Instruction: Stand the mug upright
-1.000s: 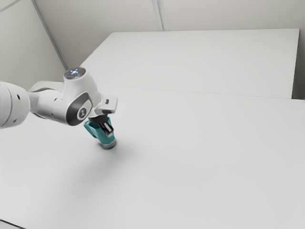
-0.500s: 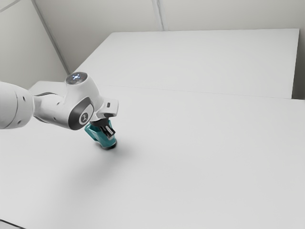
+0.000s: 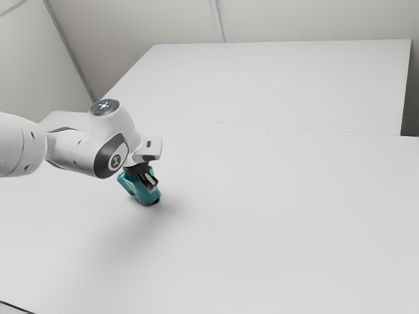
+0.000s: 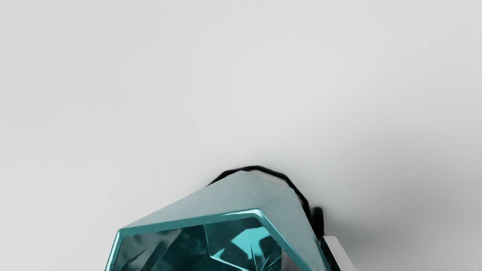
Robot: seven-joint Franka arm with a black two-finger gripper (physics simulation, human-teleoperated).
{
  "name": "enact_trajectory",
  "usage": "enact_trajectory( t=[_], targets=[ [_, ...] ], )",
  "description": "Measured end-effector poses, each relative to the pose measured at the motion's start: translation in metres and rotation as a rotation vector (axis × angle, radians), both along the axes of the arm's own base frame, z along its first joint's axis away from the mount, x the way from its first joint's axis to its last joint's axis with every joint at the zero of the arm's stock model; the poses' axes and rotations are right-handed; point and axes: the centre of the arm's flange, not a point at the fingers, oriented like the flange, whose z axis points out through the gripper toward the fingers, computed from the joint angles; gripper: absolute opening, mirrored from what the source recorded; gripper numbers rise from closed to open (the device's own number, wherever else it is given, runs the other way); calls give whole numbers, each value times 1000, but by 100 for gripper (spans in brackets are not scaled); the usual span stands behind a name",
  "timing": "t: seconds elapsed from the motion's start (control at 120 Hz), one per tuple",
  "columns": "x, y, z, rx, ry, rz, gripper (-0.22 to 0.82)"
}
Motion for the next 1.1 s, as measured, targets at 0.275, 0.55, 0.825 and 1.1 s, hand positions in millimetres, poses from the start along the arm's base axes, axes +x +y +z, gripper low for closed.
enact_trajectory(
  t=[0.275,0.55,0.825,1.1],
  targets=[
    [-1,0,2,-2,2,-4,2],
    [-4,3,12,-8,-3,-3,10],
    [-9,6,20,-13,-4,-3,17],
    [-12,8,33,-15,-10,-3,27]
  ],
)
